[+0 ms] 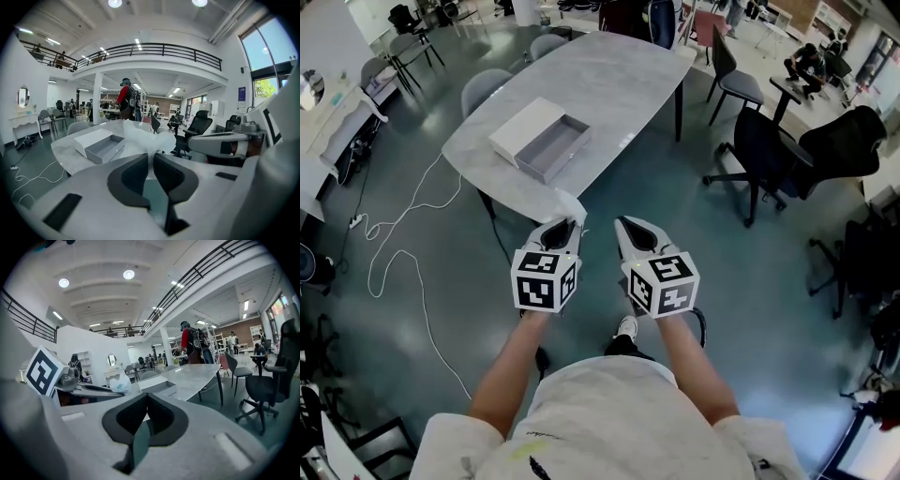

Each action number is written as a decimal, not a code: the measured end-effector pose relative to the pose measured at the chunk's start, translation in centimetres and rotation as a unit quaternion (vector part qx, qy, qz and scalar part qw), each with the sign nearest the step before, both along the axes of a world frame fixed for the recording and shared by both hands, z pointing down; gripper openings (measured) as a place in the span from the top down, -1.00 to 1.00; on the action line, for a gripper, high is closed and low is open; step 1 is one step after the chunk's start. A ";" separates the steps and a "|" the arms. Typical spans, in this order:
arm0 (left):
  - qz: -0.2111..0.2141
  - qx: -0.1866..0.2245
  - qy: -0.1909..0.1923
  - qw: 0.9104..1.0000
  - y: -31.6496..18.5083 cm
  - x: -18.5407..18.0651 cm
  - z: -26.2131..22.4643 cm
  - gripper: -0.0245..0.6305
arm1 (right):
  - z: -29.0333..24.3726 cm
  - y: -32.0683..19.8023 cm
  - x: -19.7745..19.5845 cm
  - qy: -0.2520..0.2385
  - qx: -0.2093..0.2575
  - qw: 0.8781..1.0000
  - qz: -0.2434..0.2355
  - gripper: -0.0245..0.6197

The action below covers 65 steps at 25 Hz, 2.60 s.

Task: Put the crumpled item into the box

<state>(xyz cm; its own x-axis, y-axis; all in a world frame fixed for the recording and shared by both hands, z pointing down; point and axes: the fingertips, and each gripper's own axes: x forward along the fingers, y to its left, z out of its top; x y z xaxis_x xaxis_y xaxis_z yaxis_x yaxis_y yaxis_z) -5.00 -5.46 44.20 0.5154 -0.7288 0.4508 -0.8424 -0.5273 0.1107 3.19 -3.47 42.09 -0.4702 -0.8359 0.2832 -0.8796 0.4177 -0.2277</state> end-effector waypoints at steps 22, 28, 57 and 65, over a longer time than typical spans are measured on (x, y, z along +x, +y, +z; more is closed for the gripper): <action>-0.041 -0.002 -0.023 0.999 -8.5 7.3 0.1 0.81 | -0.1 -9.2 6.3 -0.013 0.008 0.998 -0.065 0.91; -0.054 -0.001 -0.022 0.998 -10.4 6.6 0.3 0.81 | 0.0 -11.0 5.7 -0.008 0.006 0.997 -0.074 0.91; -0.032 -0.054 -0.039 0.997 -30.5 -1.2 4.9 0.81 | 2.1 -30.2 -2.2 0.024 -0.029 0.996 -0.075 0.91; -0.007 -0.091 -0.068 0.994 -34.0 -1.8 8.4 0.81 | 3.1 -33.9 -2.4 0.029 -0.042 0.997 -0.059 0.91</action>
<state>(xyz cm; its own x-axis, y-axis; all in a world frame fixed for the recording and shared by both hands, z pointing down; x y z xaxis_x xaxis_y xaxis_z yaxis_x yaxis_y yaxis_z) -6.78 -39.42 52.58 0.4316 -0.6355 0.6402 -0.8629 -0.4977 0.0877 0.74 -37.39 45.18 -0.5452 -0.7475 0.3796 -0.8378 0.5015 -0.2159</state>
